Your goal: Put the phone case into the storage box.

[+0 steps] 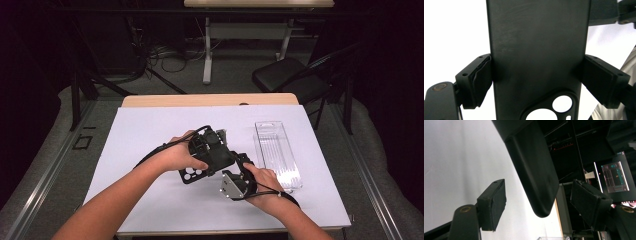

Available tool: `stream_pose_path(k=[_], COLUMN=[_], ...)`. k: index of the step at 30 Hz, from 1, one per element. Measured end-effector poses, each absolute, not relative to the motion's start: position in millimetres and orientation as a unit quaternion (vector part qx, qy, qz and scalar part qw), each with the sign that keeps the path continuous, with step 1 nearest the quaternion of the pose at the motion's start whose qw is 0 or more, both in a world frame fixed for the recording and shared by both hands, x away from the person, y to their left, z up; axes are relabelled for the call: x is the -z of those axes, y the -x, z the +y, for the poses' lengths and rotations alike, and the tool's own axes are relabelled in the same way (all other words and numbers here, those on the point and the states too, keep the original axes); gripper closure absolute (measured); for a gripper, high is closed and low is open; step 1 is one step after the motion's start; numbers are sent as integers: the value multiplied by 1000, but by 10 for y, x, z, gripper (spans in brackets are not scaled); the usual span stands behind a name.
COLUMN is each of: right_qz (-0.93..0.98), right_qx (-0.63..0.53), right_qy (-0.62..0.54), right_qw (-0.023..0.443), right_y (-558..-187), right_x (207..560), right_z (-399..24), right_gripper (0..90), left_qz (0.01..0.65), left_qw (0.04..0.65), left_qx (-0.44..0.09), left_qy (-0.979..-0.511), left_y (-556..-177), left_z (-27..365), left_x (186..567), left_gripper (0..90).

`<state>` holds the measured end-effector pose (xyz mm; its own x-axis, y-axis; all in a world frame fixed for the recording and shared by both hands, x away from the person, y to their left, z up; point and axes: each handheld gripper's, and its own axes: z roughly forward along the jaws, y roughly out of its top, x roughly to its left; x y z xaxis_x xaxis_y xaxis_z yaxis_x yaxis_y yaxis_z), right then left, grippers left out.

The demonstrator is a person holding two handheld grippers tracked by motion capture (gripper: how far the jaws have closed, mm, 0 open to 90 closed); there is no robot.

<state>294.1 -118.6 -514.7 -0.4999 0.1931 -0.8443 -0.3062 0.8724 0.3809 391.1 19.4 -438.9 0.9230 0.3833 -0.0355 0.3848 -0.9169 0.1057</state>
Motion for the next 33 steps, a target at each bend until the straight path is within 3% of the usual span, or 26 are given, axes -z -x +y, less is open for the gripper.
stream_pose_path(k=[15,33], right_qz=[817,797], right_qx=[-187,-153], right_qy=[114,161], right_qw=[534,562], right_y=[-2949,-2976], right_x=[5191,5253], right_z=[-1148,-1110], right_gripper=[411,453], left_qz=[199,190], left_qw=[54,53], left_qx=[35,34], left_qy=[-978,-980], left_y=[-3949,-3930], left_z=[195,170], left_x=[4424,4410], left_gripper=[141,141])
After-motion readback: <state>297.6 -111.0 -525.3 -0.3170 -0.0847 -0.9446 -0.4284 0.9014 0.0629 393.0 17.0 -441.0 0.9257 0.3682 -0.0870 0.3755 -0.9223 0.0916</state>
